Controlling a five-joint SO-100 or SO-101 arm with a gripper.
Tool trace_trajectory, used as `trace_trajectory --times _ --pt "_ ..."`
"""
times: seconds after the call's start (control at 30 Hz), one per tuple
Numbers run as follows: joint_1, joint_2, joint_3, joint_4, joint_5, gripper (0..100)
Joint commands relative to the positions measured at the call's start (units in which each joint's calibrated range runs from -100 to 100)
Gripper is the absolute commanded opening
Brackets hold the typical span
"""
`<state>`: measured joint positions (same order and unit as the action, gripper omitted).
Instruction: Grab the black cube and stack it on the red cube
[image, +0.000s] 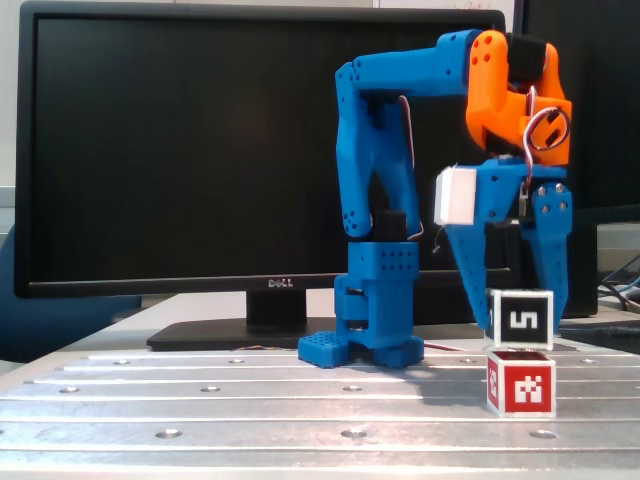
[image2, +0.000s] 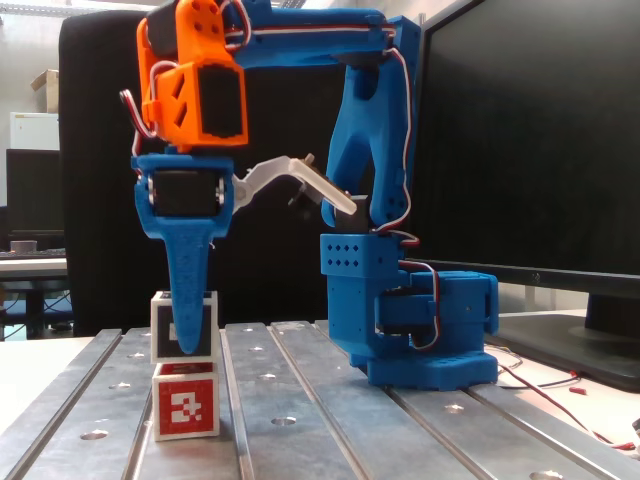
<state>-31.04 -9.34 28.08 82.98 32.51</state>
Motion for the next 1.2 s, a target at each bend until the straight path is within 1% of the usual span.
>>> trace_trajectory --times 0.0,0.27,0.5,1.17 --pt "0.4 0.1 -3.6 1.7 -0.2 18" --pt "0.4 0.7 -2.8 1.5 -0.2 18" --pt "0.4 0.2 0.6 -1.7 -0.2 18" --pt "0.1 0.9 0.7 -1.7 -0.4 18"
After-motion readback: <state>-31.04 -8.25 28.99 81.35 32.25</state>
